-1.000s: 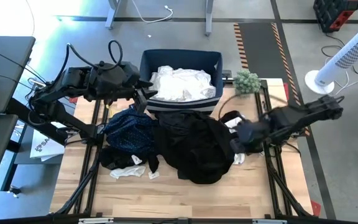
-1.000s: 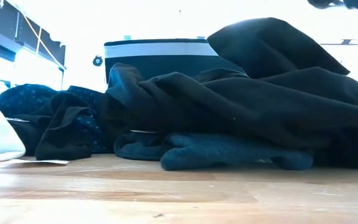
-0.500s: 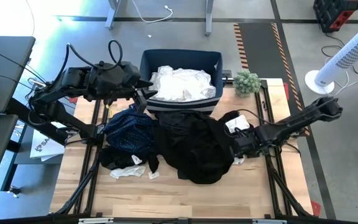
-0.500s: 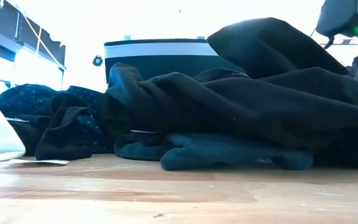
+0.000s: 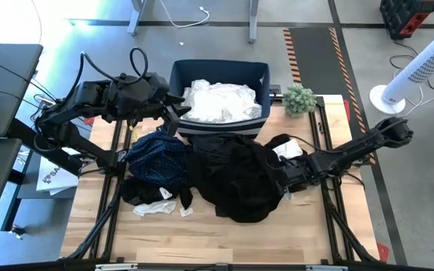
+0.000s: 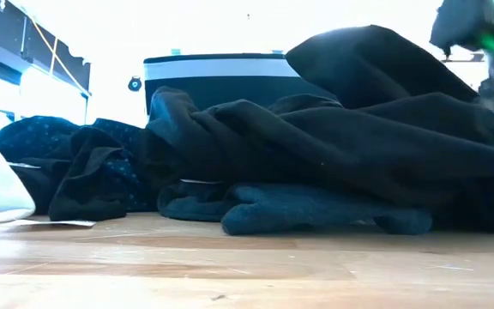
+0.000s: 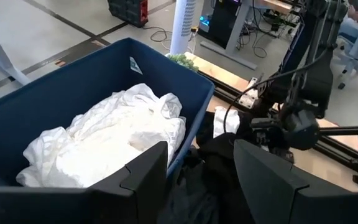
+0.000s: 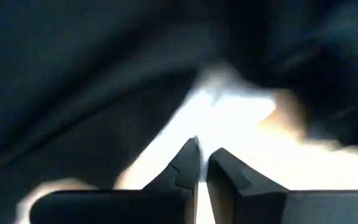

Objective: Sort clothes
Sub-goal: Put the center white sock into the blue bin

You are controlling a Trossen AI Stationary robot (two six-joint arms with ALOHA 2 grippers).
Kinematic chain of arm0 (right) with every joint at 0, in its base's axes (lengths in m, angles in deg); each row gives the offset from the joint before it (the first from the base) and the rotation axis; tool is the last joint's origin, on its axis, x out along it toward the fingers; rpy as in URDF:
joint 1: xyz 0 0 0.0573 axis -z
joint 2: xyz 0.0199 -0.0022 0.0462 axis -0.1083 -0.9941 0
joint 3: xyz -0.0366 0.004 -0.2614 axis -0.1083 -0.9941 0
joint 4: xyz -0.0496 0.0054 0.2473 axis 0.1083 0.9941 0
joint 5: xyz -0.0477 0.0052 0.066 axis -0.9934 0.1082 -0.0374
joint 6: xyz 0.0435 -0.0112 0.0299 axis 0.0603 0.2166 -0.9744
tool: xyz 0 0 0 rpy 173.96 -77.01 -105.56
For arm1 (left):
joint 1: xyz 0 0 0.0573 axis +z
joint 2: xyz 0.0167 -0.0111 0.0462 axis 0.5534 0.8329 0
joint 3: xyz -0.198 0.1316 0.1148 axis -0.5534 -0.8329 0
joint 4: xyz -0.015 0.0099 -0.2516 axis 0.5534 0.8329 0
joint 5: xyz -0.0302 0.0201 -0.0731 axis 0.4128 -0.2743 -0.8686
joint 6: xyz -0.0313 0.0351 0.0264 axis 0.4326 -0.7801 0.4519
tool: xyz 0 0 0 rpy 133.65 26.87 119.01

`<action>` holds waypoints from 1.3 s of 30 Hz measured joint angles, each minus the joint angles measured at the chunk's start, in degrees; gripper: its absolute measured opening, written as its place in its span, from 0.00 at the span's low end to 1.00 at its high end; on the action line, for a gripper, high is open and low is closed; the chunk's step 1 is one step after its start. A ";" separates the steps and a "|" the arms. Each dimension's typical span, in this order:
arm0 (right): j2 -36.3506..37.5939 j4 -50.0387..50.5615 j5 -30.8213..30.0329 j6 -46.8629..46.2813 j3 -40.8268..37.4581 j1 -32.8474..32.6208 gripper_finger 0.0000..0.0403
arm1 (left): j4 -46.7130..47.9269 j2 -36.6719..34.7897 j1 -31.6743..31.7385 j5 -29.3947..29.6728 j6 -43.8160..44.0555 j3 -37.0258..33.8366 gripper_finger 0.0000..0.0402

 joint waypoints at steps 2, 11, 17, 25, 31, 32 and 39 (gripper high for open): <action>0.56 0.97 2.94 4.30 4.81 0.22 0.02 | 0.00 0.00 0.00 0.02 -0.01 0.00 0.46; 2.19 1.46 10.21 25.19 33.48 6.55 0.01 | -0.52 0.00 0.00 0.11 -0.04 0.00 0.46; -0.16 -2.40 9.56 38.26 51.61 15.65 0.01 | -0.53 0.00 0.00 0.11 -0.05 0.00 0.46; -10.47 -2.84 2.18 54.29 79.22 29.58 0.01 | -0.53 0.00 -0.52 -0.70 1.50 0.00 0.46; -22.79 -2.90 0.74 63.44 102.09 39.22 0.01 | -0.55 0.00 -0.57 -0.72 2.10 0.00 0.46; -24.11 -3.63 0.38 64.53 103.05 40.80 0.01 | -0.55 0.00 -0.57 -0.72 2.39 0.00 0.46; -22.03 4.83 -11.32 67.96 94.11 48.94 0.01 | -0.48 0.02 -0.68 0.01 2.49 0.00 0.46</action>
